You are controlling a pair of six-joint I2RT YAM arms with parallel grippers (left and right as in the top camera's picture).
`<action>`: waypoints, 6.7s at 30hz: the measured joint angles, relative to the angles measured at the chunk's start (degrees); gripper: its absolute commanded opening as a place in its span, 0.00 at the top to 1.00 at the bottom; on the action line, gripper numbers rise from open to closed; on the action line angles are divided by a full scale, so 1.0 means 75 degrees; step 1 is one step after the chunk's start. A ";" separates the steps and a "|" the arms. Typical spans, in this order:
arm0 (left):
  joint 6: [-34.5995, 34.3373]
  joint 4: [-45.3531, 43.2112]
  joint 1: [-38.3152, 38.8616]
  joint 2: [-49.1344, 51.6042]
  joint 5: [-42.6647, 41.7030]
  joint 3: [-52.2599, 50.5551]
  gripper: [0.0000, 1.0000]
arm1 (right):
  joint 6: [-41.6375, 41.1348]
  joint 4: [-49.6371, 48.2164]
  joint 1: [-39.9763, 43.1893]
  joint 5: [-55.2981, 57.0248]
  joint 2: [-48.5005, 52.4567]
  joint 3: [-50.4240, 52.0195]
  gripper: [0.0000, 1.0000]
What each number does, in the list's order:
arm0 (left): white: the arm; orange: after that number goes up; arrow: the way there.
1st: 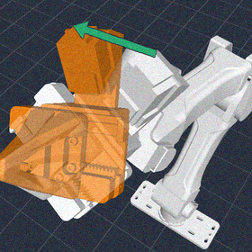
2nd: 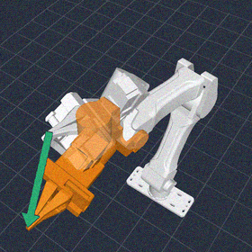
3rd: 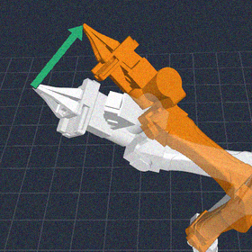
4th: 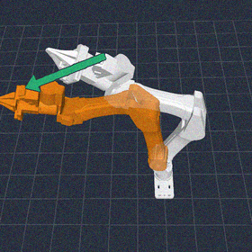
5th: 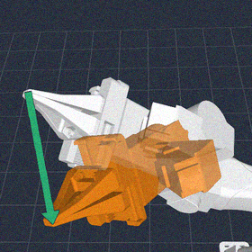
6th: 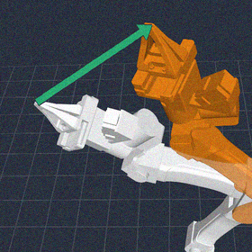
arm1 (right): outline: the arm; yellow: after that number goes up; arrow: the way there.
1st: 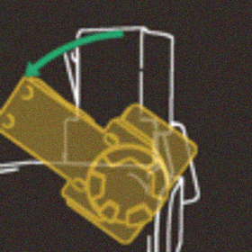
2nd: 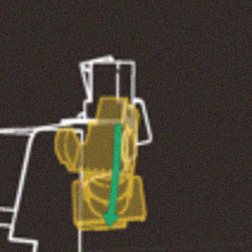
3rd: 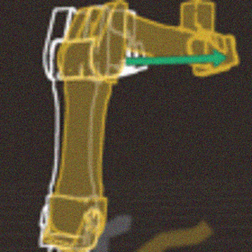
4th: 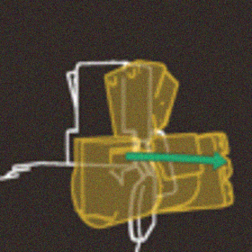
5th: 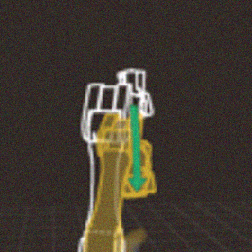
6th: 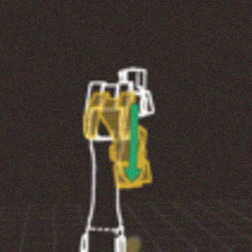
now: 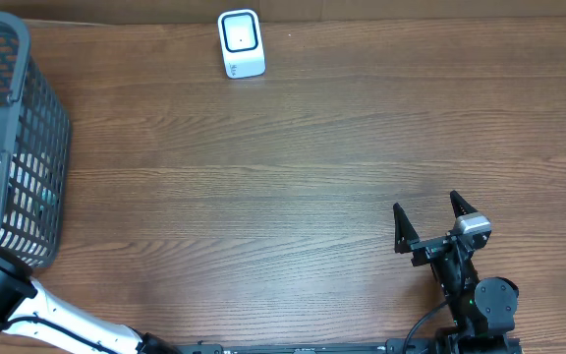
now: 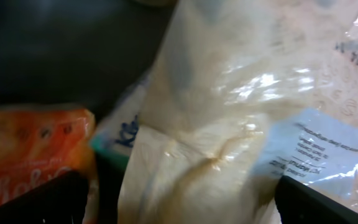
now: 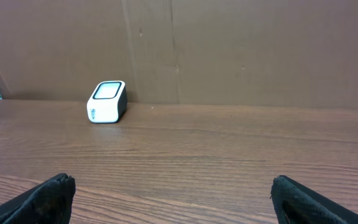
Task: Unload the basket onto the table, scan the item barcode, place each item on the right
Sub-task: 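Grasp the clear plastic bag in the basket with the left gripper, then carry the bag to the table center and release it, then move the left gripper back into the basket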
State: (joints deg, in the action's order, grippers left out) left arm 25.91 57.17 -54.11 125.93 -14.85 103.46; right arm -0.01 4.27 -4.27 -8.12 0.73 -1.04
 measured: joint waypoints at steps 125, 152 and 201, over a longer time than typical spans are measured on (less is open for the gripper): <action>-1.3411 -0.4829 1.1747 -0.2687 0.1824 -0.4491 0.85 | 0.0000 0.0000 0.0000 -0.0003 0.0000 0.0000 0.00; -1.2709 -0.5738 1.1750 -0.2092 0.1676 -0.4520 0.01 | 0.0000 0.0006 0.0000 0.0000 0.0000 0.0000 0.00; -0.6510 0.5182 0.3171 -0.2783 0.2186 0.5444 0.07 | 0.0000 0.0006 0.0000 0.0000 0.0000 -0.0003 0.00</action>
State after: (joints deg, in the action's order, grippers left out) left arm -22.92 96.03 -30.33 105.06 1.54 144.29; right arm -0.01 4.32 -4.27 -8.12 0.73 -1.06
